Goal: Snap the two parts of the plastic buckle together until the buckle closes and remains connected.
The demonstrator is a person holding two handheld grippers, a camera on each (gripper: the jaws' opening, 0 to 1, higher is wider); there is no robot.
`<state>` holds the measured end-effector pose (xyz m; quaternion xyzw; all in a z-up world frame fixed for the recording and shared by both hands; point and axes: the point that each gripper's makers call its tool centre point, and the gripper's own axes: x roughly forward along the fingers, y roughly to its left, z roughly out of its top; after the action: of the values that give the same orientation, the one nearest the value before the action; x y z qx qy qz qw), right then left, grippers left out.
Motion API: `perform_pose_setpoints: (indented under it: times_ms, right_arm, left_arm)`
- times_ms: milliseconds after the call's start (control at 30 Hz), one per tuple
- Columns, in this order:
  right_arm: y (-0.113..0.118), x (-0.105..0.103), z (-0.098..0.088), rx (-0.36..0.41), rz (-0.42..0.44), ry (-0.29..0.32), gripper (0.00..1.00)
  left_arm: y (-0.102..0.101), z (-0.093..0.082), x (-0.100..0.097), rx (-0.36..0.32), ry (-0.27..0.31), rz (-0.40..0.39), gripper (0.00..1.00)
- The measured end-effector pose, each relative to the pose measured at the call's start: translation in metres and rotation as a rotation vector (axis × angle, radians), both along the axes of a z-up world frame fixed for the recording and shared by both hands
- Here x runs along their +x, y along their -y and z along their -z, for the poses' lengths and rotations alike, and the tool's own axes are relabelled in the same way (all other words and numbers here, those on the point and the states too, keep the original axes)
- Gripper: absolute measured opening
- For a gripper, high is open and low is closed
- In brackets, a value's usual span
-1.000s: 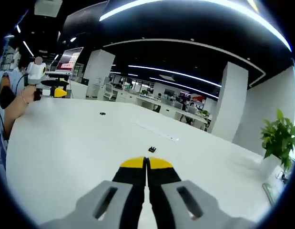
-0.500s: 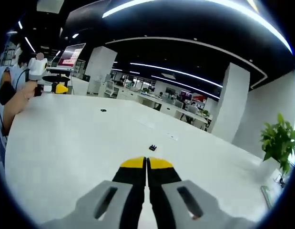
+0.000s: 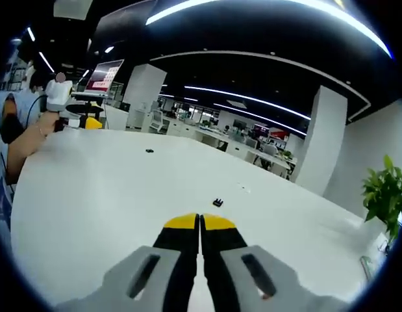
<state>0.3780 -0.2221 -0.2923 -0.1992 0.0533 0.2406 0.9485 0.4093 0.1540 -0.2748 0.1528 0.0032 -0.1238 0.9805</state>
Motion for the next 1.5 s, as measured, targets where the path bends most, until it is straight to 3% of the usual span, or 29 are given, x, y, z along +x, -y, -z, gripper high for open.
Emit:
perform_pose_setpoints:
  times_ms: [267,400,533,633,1167,1333,1500]
  right_arm:
    - [0.004,-0.001,-0.004,0.0,0.015,0.014,0.0]
    - [0.007,-0.002,-0.012,0.041,0.02,0.028,0.02]
    - [0.011,-0.002,-0.016,0.065,0.035,0.04,0.02]
    - [0.014,-0.001,-0.017,0.069,0.049,0.051,0.02]
    - [0.012,0.0,-0.015,0.053,0.039,0.052,0.03]
    - [0.012,0.001,-0.015,0.055,0.044,0.057,0.04]
    - [0.009,0.0,-0.014,0.054,0.032,0.052,0.04]
  left_arm:
    - [0.001,-0.003,-0.003,0.007,0.007,0.007,0.59]
    - [0.003,-0.004,-0.005,-0.003,0.004,0.017,0.59]
    - [0.006,-0.012,-0.01,-0.024,0.033,0.032,0.58]
    - [0.012,-0.024,-0.014,-0.051,0.092,0.064,0.59]
    - [0.012,-0.023,-0.014,-0.066,0.087,0.067,0.59]
    - [0.009,-0.029,-0.016,-0.125,0.096,0.073,0.58]
    - [0.005,-0.026,-0.015,-0.131,0.072,0.068,0.57]
